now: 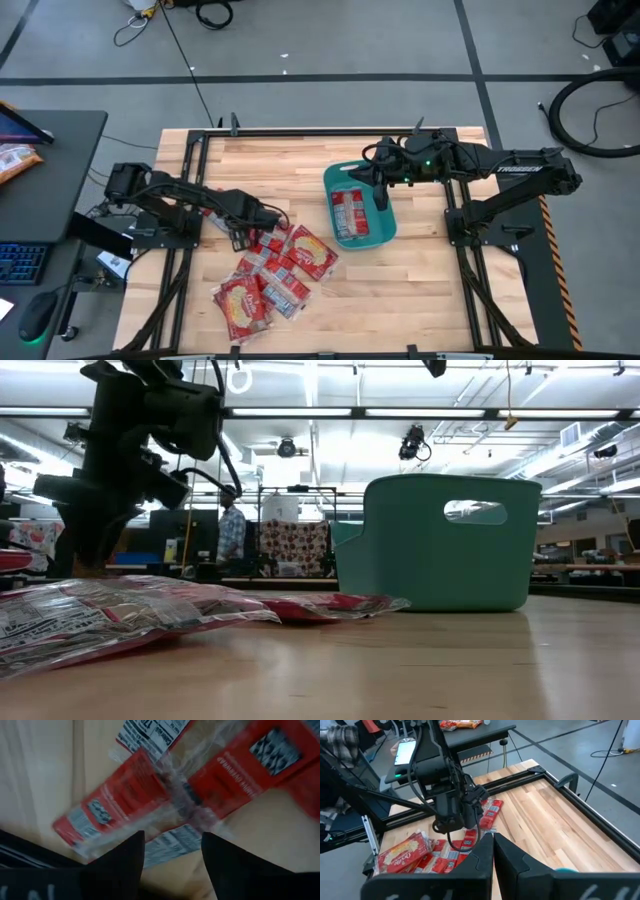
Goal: Sort popcorn bags into baskets
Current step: Put the red popcorn pack into the green bin
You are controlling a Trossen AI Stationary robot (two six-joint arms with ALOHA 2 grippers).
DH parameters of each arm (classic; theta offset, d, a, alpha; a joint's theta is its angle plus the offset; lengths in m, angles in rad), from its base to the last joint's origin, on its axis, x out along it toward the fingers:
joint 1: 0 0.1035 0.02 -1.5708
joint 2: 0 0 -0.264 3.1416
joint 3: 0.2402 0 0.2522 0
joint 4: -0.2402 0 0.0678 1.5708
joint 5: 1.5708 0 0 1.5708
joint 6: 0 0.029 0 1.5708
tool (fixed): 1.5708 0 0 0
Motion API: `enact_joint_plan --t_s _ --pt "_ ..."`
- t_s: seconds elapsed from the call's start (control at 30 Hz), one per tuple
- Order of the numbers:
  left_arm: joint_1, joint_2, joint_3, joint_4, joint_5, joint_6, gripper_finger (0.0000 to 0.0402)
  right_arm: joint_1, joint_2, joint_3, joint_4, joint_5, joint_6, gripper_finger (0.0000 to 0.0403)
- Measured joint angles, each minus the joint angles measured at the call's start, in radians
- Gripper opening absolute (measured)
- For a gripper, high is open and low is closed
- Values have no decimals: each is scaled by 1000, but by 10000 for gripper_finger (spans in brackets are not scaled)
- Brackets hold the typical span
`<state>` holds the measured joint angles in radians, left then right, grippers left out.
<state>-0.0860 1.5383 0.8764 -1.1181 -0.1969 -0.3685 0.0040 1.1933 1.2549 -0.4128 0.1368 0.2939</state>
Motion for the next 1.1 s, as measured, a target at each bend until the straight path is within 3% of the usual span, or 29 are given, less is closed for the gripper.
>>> enact_joint_plan --t_s 0.23,0.4,0.57,0.73,1.1 --pt "42 0 0 -54 19 204 177 0 0 0 32 0 2 18" --pt "61 0 0 -34 -33 435 171 0 0 0 32 0 2 18" --pt "91 0 0 -21 -77 574 171 0 0 0 32 0 2 18" --pt "138 0 0 -18 -77 690 171 0 0 0 32 0 2 18" --pt "257 0 0 -7 -19 793 171 0 0 -1 33 0 0 18"
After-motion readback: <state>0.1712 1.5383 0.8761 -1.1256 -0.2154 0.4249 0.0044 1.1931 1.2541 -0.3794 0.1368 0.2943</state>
